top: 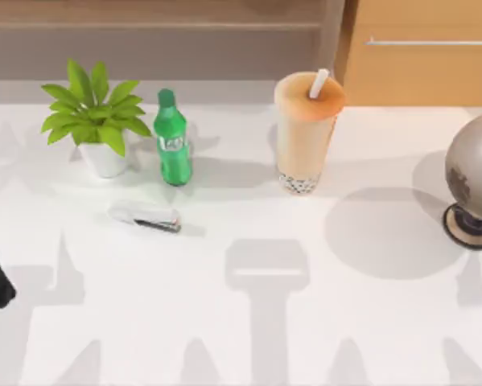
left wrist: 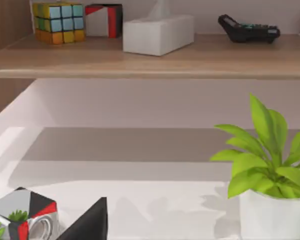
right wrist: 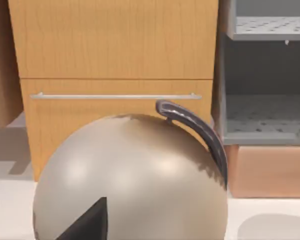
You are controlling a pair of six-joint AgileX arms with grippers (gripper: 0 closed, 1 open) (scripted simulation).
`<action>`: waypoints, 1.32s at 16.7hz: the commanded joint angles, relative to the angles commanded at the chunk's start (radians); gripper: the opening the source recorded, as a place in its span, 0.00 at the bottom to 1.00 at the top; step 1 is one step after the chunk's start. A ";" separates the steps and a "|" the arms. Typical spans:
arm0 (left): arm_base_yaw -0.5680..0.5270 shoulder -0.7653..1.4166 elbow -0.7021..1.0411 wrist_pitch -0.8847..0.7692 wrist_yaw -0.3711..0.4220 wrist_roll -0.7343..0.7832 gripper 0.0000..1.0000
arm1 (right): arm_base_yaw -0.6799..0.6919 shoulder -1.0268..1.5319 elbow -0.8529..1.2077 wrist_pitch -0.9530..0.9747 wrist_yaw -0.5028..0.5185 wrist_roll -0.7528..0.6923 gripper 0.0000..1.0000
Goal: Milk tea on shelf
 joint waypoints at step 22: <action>-0.785 1.660 0.736 0.966 -0.747 0.011 1.00 | 0.000 0.000 0.000 0.000 0.000 0.000 1.00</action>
